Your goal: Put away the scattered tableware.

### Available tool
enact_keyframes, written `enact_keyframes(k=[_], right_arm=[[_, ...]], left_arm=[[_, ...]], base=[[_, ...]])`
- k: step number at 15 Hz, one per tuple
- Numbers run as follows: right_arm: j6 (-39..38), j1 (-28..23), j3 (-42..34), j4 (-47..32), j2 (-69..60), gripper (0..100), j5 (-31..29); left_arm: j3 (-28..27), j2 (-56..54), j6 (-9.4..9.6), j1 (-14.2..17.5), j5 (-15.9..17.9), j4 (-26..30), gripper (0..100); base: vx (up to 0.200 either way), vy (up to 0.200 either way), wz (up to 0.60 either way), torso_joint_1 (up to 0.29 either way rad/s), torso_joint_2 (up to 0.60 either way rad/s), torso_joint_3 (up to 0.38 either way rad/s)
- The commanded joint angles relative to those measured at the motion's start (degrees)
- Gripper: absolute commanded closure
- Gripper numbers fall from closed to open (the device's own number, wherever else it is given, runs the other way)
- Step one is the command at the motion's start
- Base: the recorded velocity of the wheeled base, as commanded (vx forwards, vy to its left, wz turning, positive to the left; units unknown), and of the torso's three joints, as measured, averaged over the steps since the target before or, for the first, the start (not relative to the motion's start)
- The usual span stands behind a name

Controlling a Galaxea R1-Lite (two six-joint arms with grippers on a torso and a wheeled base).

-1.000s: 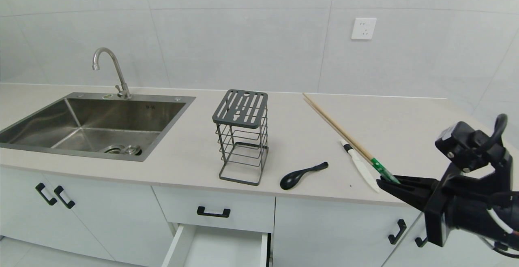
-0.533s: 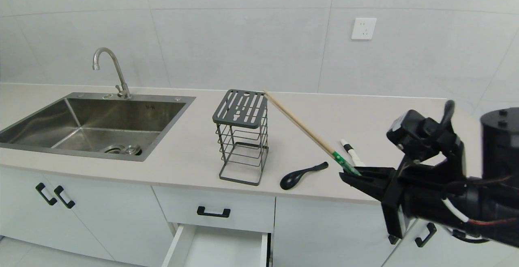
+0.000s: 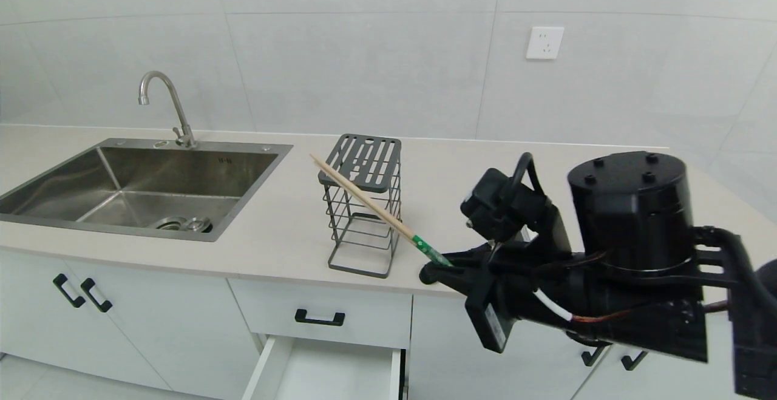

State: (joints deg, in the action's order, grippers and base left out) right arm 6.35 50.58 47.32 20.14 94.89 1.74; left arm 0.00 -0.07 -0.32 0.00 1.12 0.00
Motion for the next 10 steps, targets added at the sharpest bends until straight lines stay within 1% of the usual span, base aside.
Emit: enact_keyframes(k=[1, 5, 8, 10], right_arm=[[-0.11, 2.16, 2.77, -0.01, 5.57, 100, 0.01], [-0.29, 4.26, 7.96, -0.01, 11.98, 100, 0.01], [-0.73, 4.09, 8.22, -0.36, 12.51, 100, -0.25], [-2.57, 5.50, 10.07, -0.36, 13.83, 100, -0.25]], left_arm=[[0.00, 0.07, -0.03, 0.00, 0.02, 0.00, 0], [0.00, 0.07, -0.03, 0.00, 0.02, 0.00, 0], [0.00, 0.07, -0.03, 0.00, 0.02, 0.00, 0], [0.00, 0.07, -0.03, 0.00, 0.02, 0.00, 0]], base=[[0.000, 0.000, 0.00, 0.000, 0.00, 0.000], [0.000, 0.000, 0.00, 0.000, 0.00, 0.000], [0.000, 0.000, 0.00, 0.000, 0.00, 0.000], [0.000, 0.000, 0.00, 0.000, 0.00, 0.000]])
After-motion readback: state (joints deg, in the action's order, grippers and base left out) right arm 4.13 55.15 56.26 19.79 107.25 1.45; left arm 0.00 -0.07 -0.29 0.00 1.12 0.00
